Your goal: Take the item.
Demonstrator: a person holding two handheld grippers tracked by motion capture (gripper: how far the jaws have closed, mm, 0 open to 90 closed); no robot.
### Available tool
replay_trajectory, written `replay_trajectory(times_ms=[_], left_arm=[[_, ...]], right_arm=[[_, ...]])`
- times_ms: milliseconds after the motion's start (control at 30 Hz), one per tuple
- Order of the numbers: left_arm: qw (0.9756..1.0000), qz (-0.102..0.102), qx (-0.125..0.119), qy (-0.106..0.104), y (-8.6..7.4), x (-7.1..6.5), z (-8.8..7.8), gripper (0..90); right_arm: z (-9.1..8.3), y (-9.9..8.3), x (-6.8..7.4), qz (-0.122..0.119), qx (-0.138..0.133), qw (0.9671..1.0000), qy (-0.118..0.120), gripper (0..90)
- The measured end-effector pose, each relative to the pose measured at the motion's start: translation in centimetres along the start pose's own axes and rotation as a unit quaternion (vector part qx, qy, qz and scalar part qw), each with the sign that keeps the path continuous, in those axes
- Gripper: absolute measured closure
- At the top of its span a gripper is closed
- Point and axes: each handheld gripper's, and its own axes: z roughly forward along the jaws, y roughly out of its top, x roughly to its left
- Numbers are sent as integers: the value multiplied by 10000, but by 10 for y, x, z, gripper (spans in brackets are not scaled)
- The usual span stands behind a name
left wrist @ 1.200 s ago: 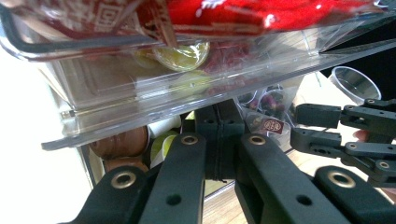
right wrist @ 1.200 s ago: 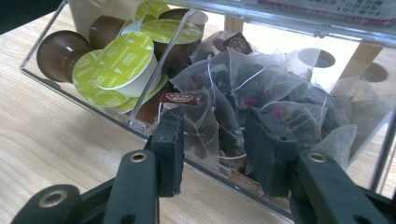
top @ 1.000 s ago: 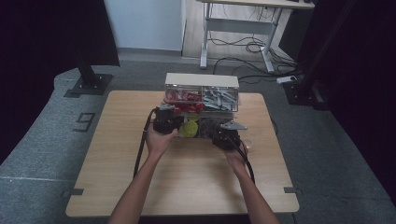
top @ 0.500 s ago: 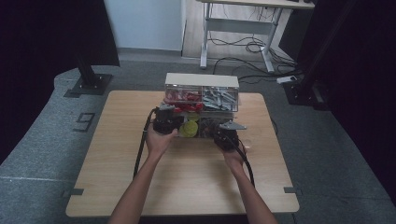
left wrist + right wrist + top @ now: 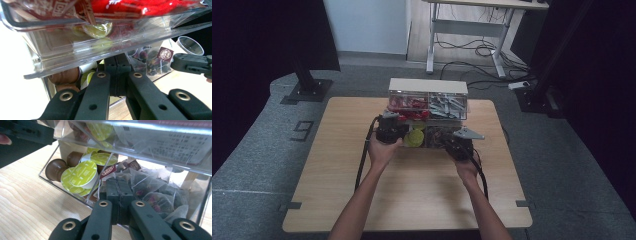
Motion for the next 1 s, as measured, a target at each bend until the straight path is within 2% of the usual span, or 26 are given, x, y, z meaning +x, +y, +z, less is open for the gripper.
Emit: replay_trajectory(times_ms=[200,600,1000], left_arm=[[10000,-10,5,-9,0,0,0,900],[10000,-20,22,-7,0,1,1,900],[10000,-41,29,-24,0,1,1,900]], right_arm=[[-8,2,1,-1,-89,10000,23,894],[-21,4,3,-153,-181,9997,-14,894],[-31,2,-4,-147,-223,9996,-51,894]])
